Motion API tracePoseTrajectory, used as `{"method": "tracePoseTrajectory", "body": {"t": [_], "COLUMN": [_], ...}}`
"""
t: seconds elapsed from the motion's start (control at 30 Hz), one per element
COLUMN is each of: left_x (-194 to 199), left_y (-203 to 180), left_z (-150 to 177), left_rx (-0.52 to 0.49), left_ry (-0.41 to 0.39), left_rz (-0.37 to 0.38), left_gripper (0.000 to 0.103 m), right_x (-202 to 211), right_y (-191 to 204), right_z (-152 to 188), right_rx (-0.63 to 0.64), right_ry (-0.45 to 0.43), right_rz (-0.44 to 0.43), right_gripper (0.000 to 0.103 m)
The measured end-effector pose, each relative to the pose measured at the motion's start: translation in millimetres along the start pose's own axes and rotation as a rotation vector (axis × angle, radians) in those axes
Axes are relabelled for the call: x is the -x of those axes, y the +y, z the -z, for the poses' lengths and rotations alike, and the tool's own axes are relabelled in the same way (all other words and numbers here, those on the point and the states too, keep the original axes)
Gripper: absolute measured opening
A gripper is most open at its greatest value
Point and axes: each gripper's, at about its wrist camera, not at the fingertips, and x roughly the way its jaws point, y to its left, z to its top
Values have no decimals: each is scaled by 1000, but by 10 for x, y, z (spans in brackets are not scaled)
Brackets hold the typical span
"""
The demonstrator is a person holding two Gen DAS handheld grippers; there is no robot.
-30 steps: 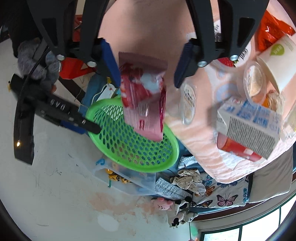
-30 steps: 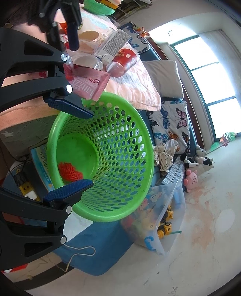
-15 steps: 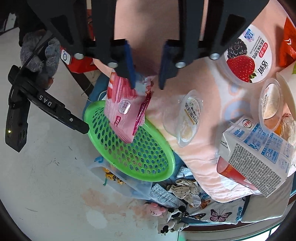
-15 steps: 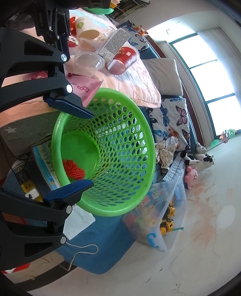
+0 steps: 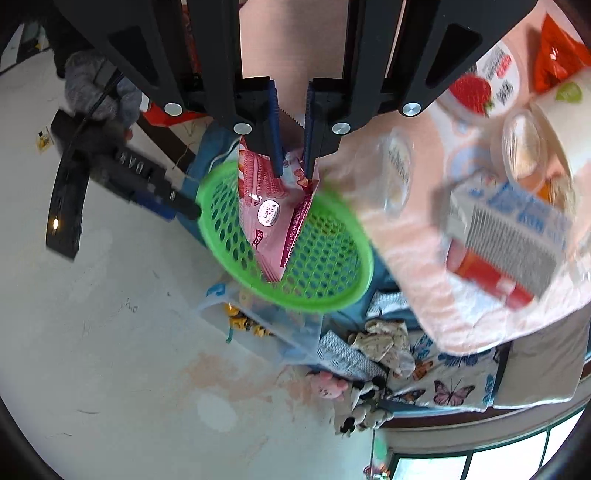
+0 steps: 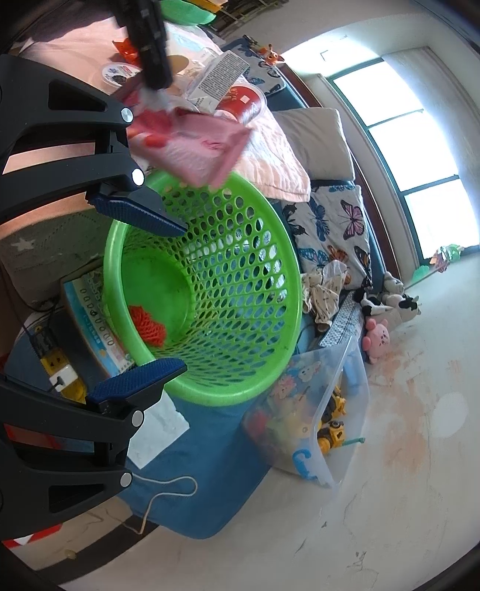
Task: Collect trash
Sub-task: 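Carry the pink wrapper over the green basket and open the left tool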
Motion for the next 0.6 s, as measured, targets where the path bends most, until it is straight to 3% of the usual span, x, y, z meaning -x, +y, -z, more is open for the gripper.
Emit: {"method": "tracePoseTrajectory", "body": {"t": [0.27, 0.47, 0.53, 0.6], "left_x": [-252, -463, -493, -471], "left_y": [-152, -92, -34, 6], "left_z": [-522, -651, -653, -620], "left_rx": [-14, 28, 53, 59], "left_ry": [-38, -12, -3, -3], "left_rz": [-1, -22, -23, -25], "left_gripper": [11, 13, 18, 33], "right_x": [8, -3, -16, -22], "right_y": [-27, -24, -22, -6], "right_z": [14, 18, 20, 24], "right_rx": [-6, -9, -10, -9], "right_ry": [3, 9, 13, 17], "right_rz": [-1, -6, -9, -15], "right_gripper": [70, 70, 70, 70]}}
